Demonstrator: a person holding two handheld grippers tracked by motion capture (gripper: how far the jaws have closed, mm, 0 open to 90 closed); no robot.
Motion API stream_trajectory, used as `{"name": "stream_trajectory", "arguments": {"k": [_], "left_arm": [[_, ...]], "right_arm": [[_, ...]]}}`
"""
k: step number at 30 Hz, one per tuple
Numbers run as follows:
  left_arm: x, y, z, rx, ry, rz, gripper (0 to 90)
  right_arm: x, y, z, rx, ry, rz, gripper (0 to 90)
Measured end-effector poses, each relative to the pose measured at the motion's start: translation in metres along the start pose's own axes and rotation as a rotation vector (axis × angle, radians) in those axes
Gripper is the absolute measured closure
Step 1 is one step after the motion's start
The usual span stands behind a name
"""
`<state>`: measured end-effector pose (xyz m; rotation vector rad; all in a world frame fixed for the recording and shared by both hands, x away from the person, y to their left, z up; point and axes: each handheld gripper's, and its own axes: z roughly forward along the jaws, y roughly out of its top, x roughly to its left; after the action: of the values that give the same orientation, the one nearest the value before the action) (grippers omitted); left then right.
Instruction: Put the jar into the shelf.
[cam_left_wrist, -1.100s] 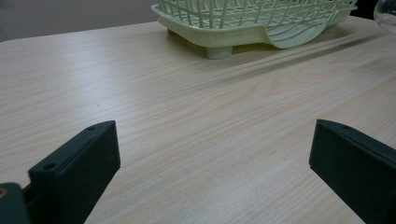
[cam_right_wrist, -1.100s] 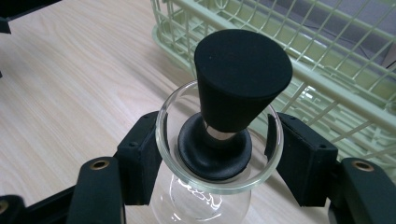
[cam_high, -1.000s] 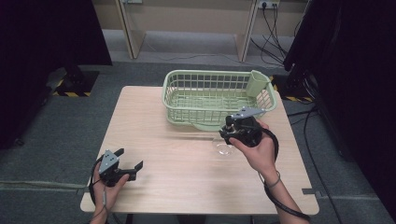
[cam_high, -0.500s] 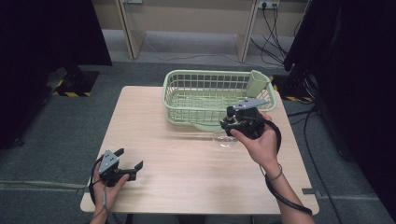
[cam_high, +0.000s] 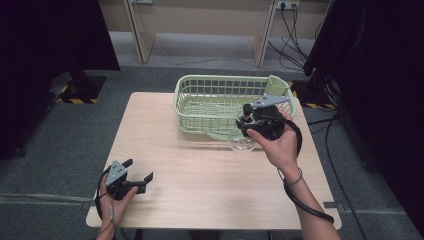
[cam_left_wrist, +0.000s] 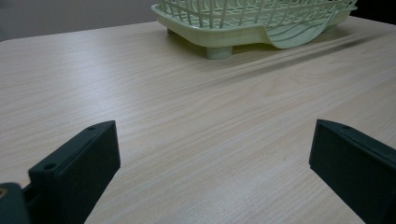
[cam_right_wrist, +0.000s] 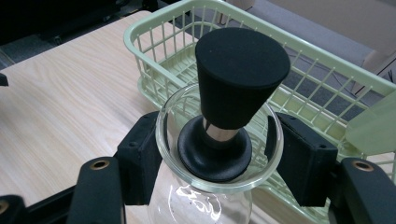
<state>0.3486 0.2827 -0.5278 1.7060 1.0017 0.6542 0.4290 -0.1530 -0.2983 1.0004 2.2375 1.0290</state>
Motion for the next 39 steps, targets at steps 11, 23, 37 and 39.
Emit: {"name": "stream_trajectory", "arguments": {"k": [11,23,37,39], "left_arm": [[0.000,0.000,0.000,0.000,-0.001,0.000,1.5],[0.000,0.000,0.000,0.000,-0.001,0.000,1.5],[0.000,0.000,0.000,0.001,-0.001,0.000,1.5],[0.000,0.000,0.000,0.000,-0.001,0.000,1.5]], "right_arm": [[-0.004,0.016,-0.001,-0.019,-0.014,0.006,37.2],[-0.010,0.031,-0.001,-0.032,-0.031,0.009,37.2],[-0.020,0.056,0.000,-0.057,-0.056,0.028,37.2],[-0.023,0.061,0.000,-0.064,-0.058,0.038,37.2]]}}
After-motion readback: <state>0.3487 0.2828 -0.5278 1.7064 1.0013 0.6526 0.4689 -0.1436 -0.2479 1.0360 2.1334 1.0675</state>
